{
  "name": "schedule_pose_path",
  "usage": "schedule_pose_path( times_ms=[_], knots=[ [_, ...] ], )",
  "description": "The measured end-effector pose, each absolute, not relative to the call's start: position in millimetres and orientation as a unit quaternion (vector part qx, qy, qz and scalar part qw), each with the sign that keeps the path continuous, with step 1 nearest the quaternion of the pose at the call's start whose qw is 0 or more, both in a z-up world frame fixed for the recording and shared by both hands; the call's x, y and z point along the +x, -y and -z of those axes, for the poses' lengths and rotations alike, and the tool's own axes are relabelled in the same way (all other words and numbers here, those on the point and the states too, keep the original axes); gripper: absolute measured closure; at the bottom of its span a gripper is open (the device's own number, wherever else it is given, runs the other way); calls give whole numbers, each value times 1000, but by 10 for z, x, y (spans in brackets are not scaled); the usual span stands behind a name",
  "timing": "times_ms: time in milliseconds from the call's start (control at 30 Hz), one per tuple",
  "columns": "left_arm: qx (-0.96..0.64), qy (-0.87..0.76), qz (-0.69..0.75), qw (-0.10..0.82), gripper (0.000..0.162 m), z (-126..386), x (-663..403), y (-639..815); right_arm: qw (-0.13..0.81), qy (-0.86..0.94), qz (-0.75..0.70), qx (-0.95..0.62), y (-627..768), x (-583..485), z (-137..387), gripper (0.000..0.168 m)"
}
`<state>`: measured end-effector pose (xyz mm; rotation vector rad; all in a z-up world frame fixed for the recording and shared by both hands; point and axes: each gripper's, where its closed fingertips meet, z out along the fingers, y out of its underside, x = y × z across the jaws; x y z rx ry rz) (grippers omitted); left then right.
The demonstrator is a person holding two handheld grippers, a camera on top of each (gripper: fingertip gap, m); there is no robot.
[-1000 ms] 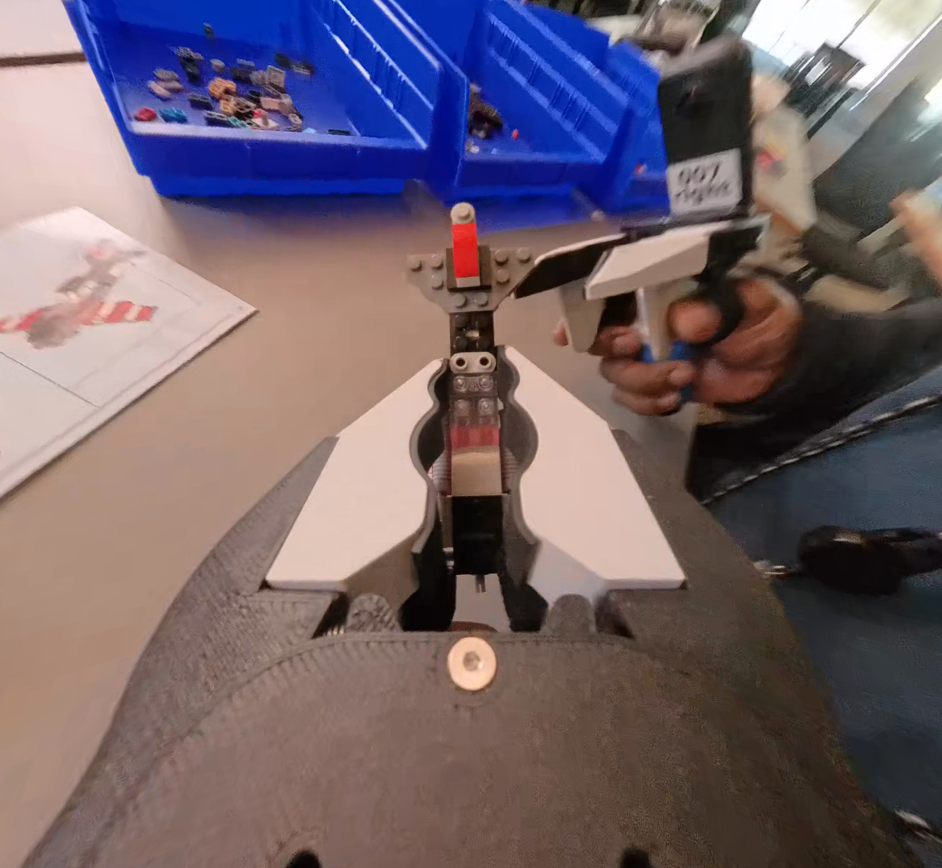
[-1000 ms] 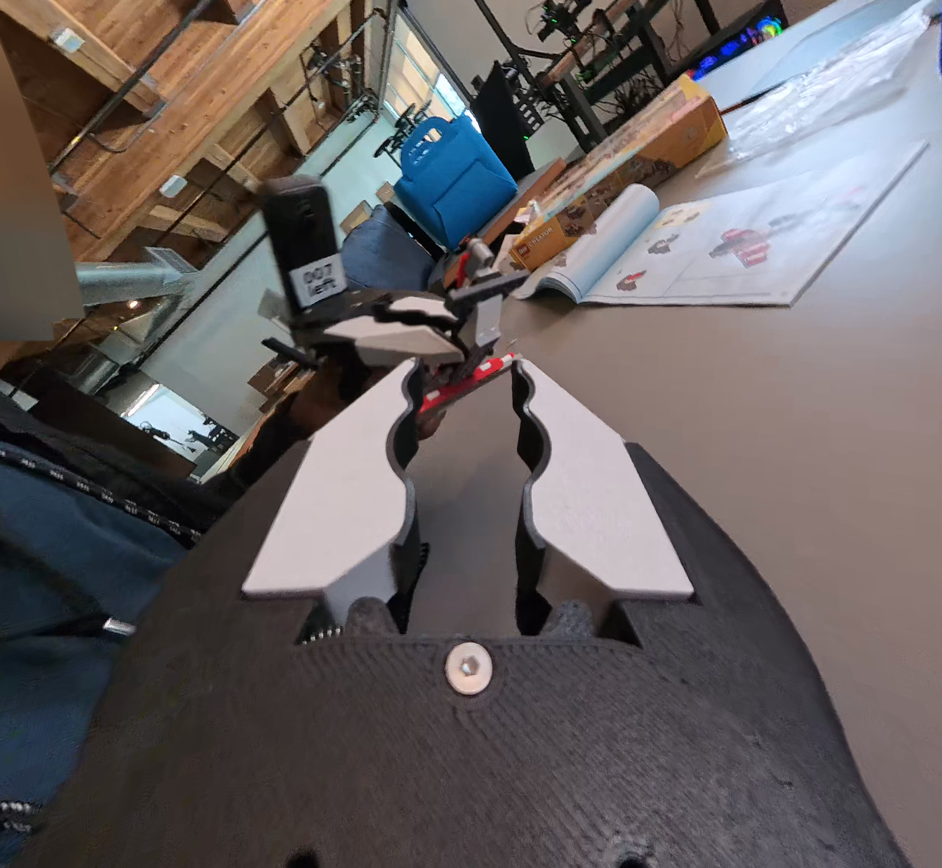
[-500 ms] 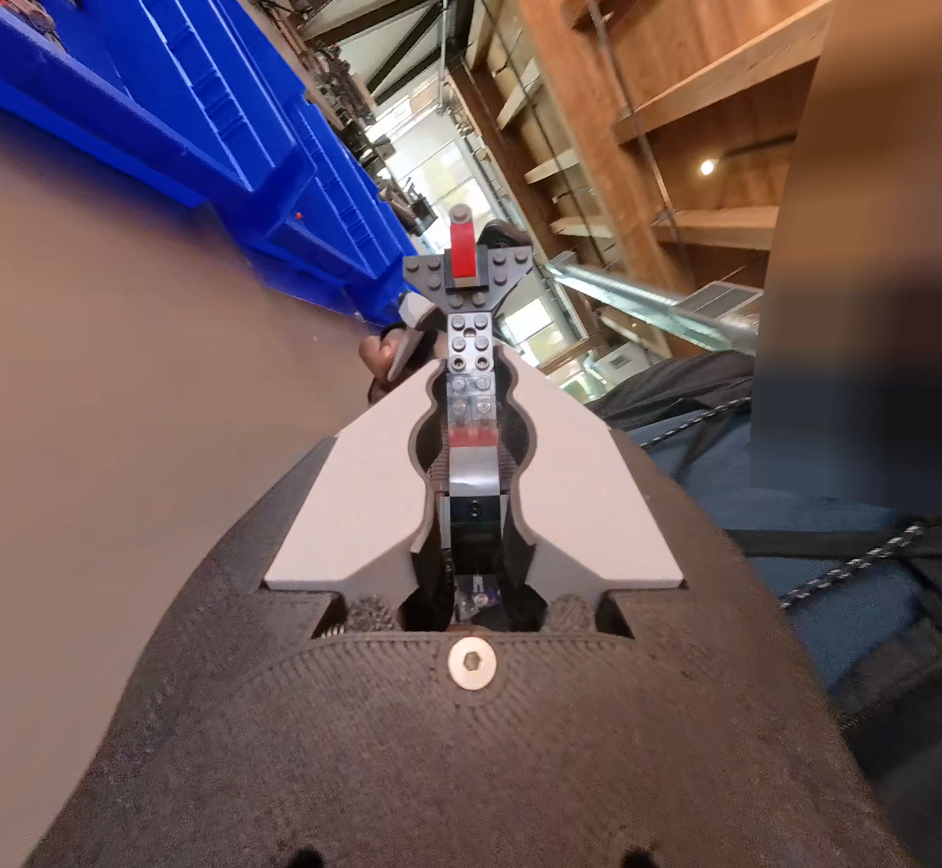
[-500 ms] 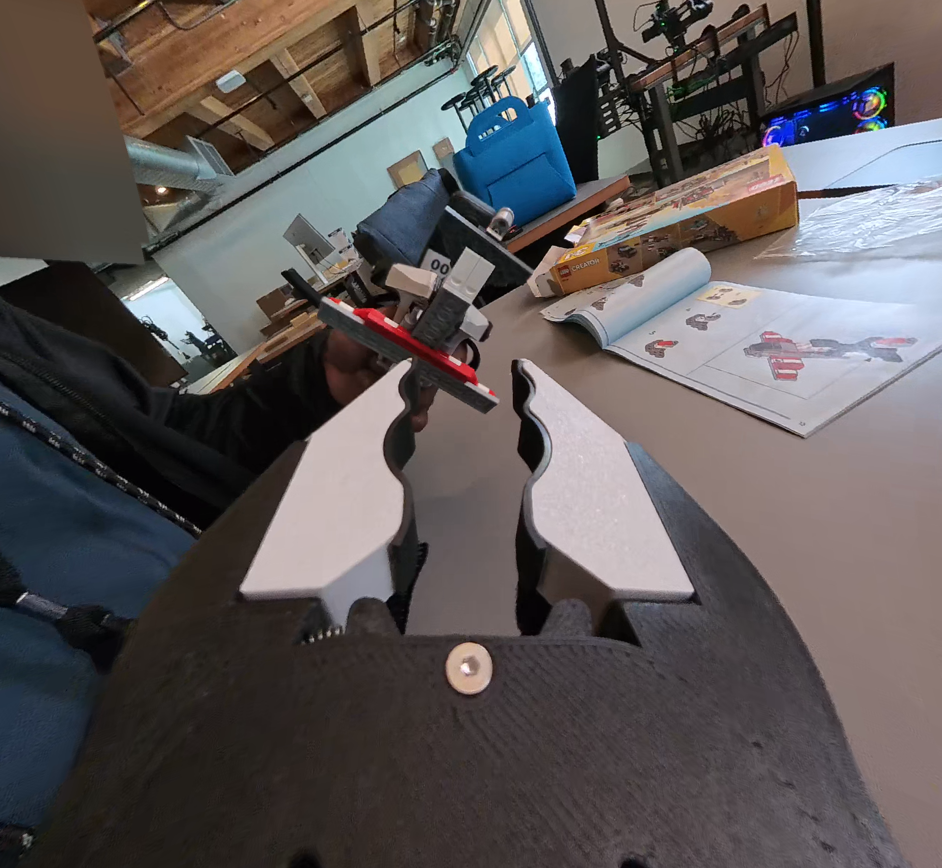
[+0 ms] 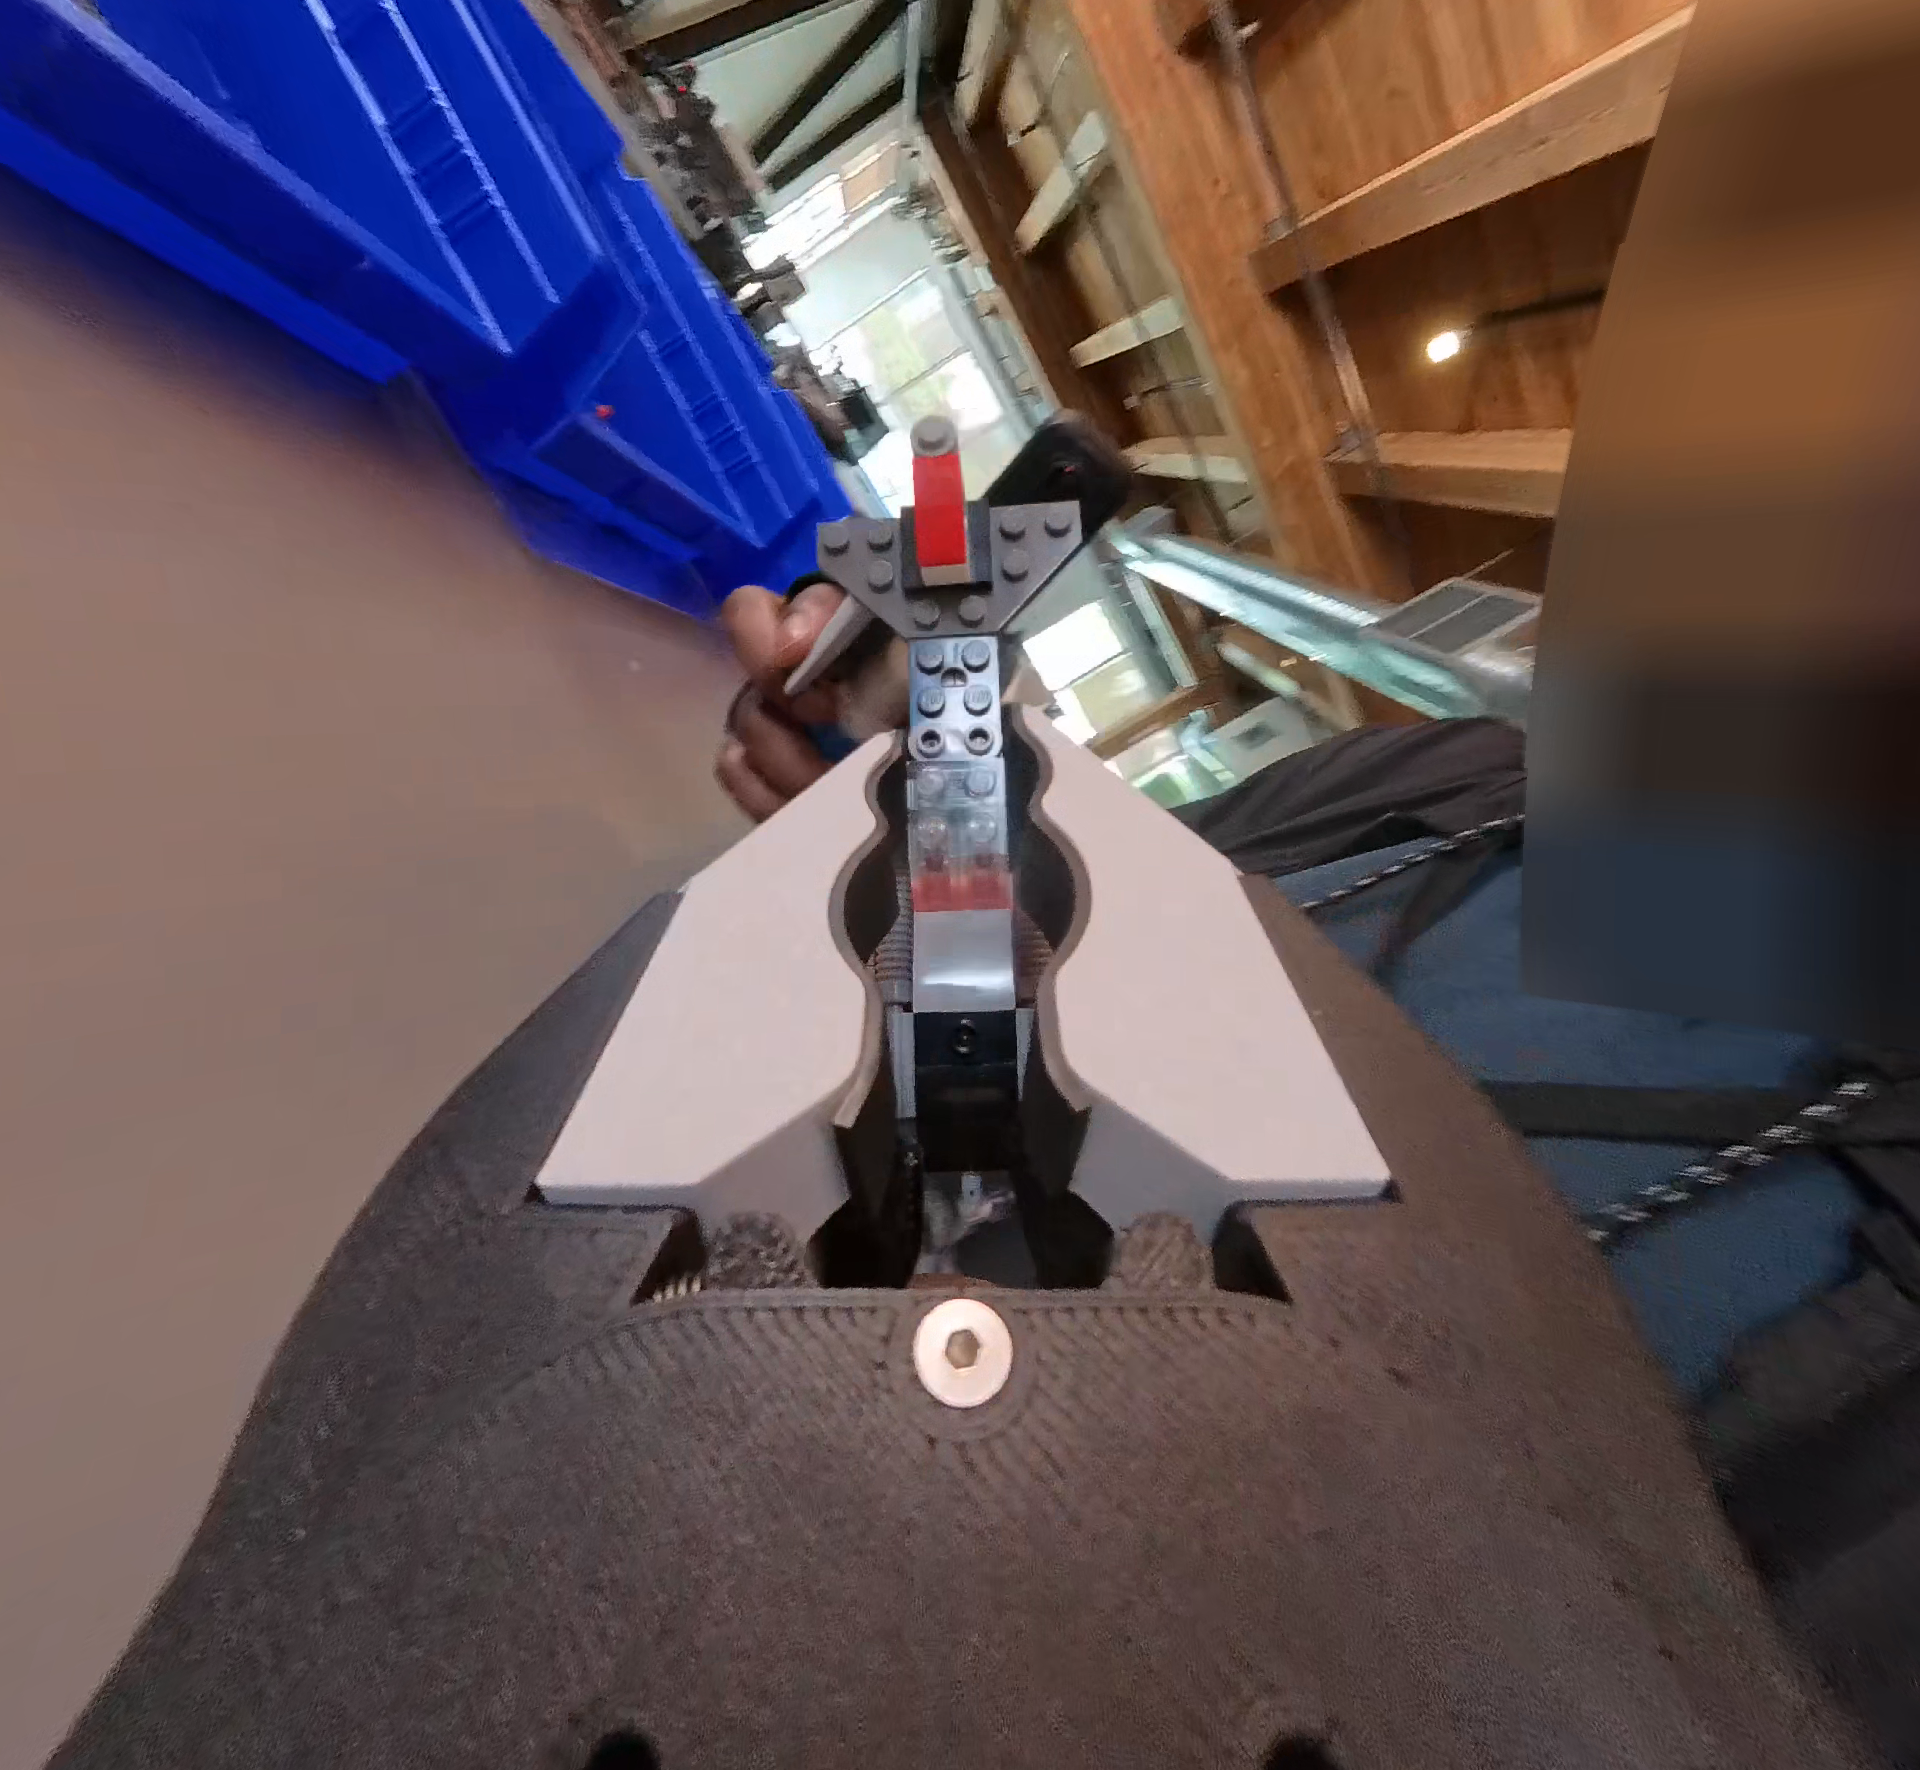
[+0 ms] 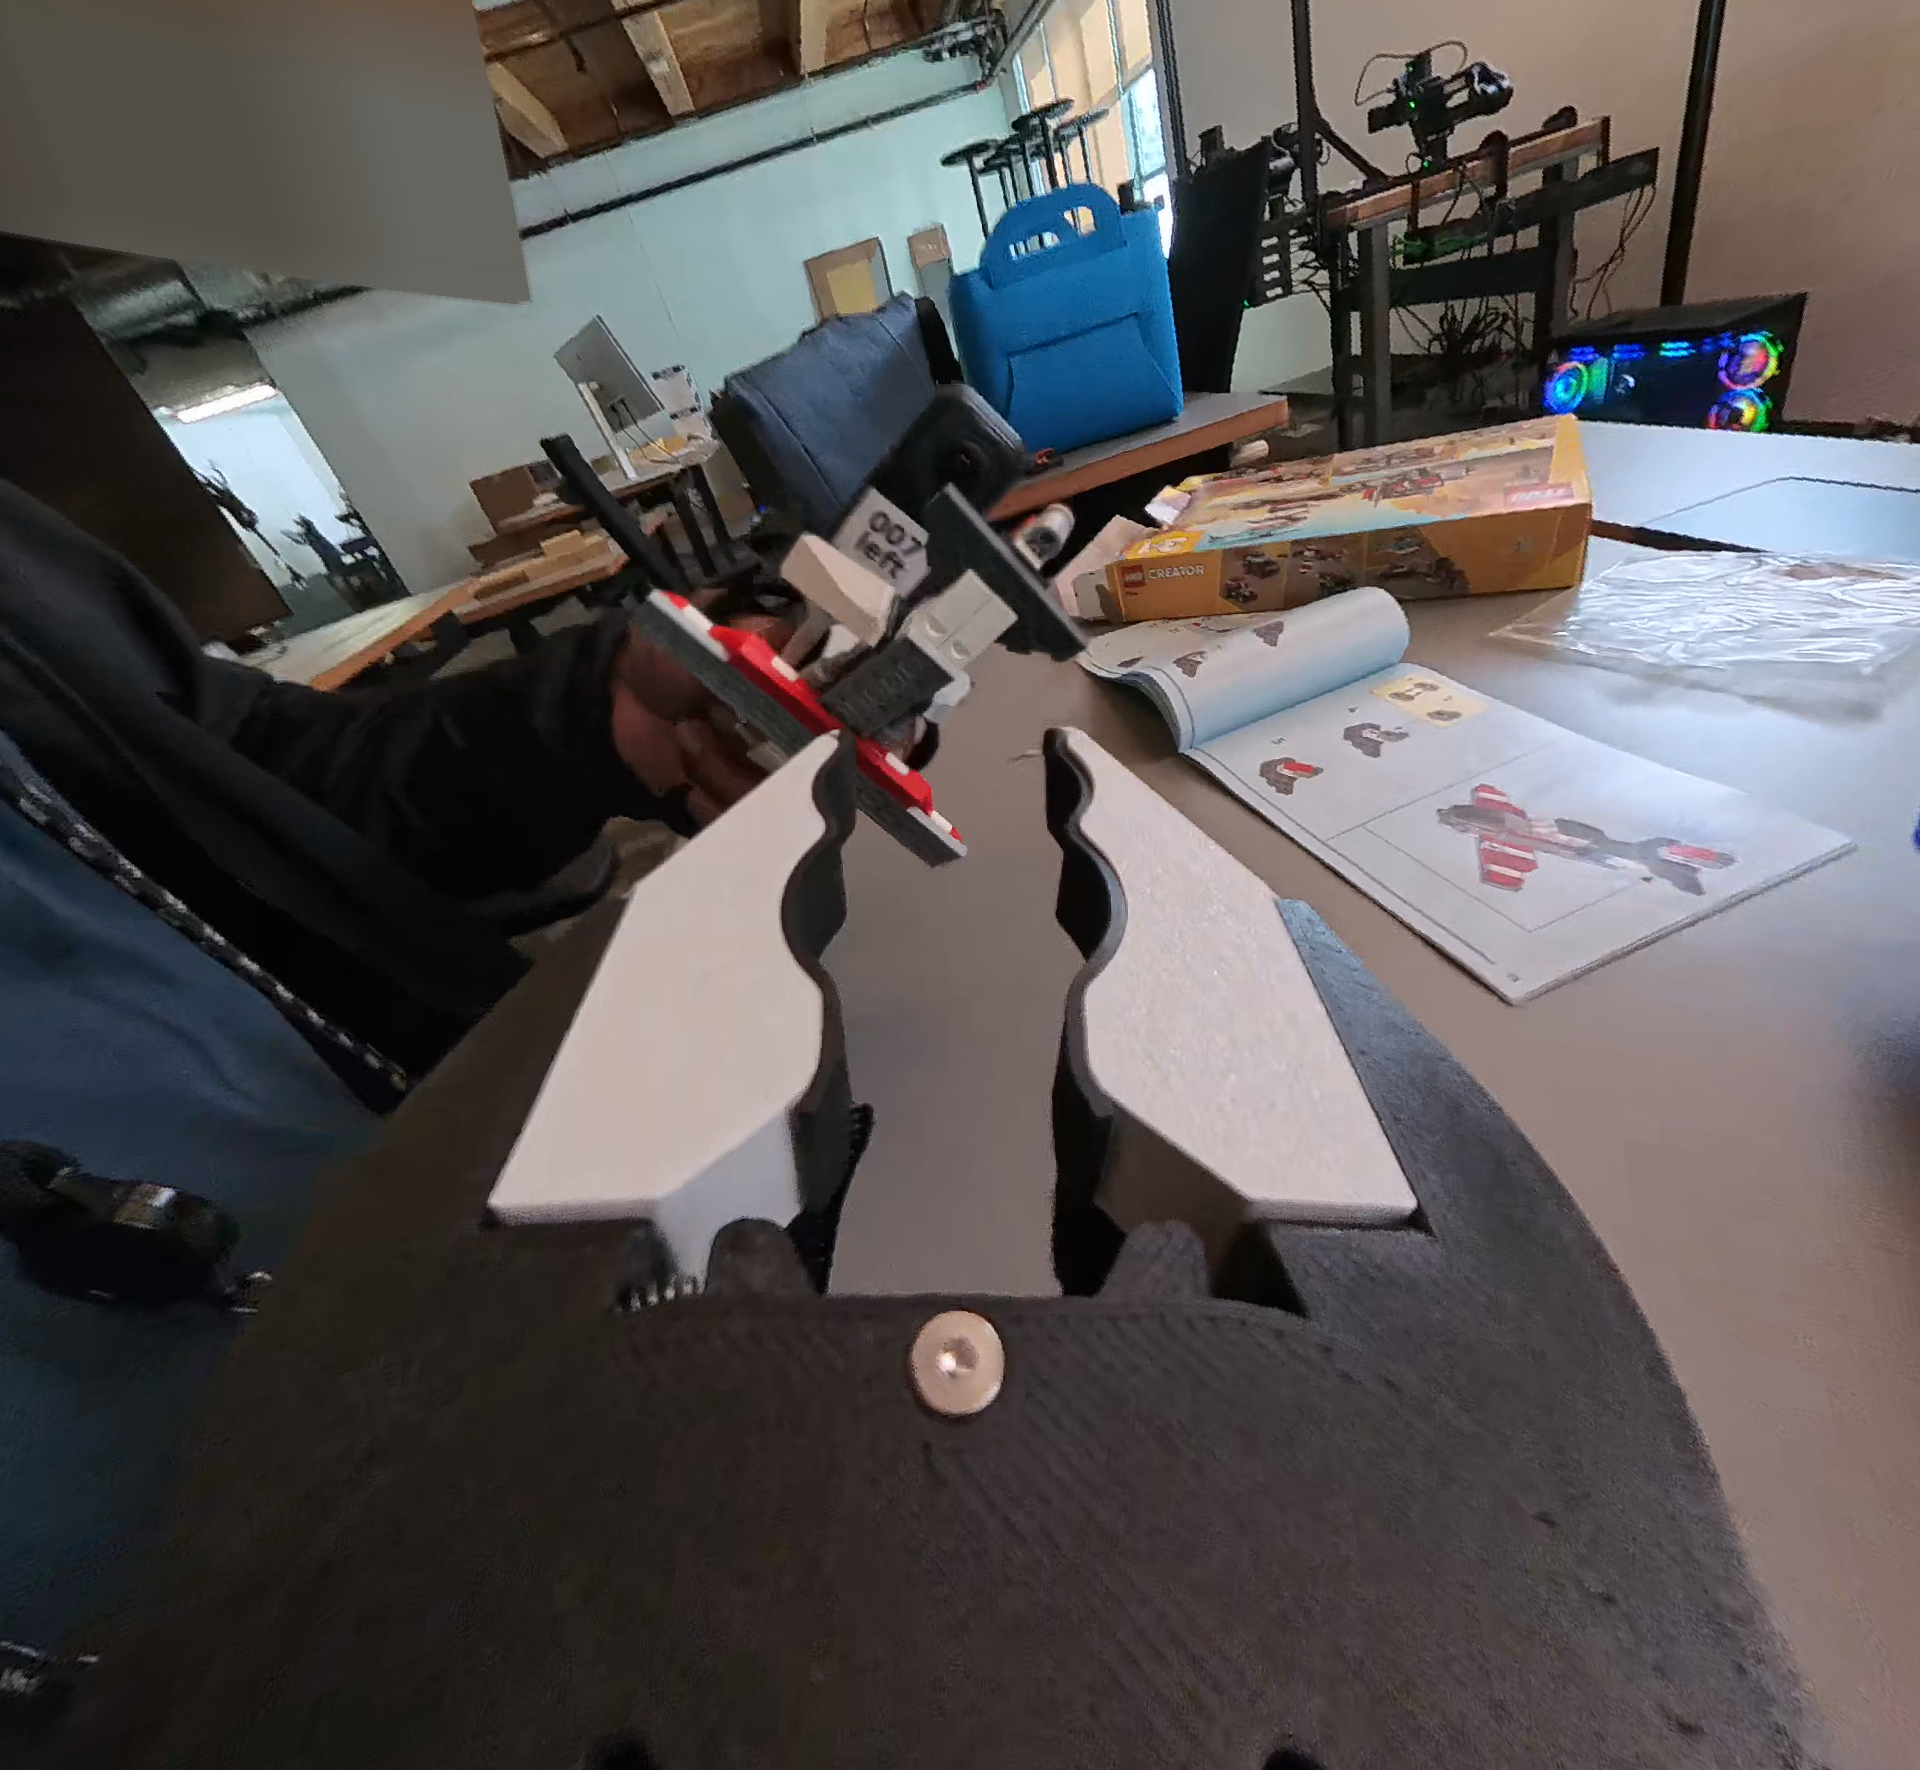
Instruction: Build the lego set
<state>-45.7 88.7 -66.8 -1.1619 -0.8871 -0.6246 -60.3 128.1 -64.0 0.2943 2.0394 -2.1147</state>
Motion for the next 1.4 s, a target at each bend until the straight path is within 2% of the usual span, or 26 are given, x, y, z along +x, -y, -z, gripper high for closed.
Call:
schedule_pose_path(
  times_ms=[233, 633, 1133, 1400],
  knots=[
    [-630, 414, 86, 652, 146, 824, -597, -821, 86, -710, 680, 163, -1190, -759, 741, 126],
    [-698, 423, -272, 510, 146, 944, -824, -865, 216, -628, 675, 323, -913, -782, 810, 123],
    [-700, 369, -399, 463, 146, 879, -773, -1027, 264, -582, 697, 325, -960, -760, 746, 149],
    [-694, 367, -413, 461, 146, 881, -765, -1047, 246, -586, 705, 314, -966, -751, 736, 151]
  ],
)
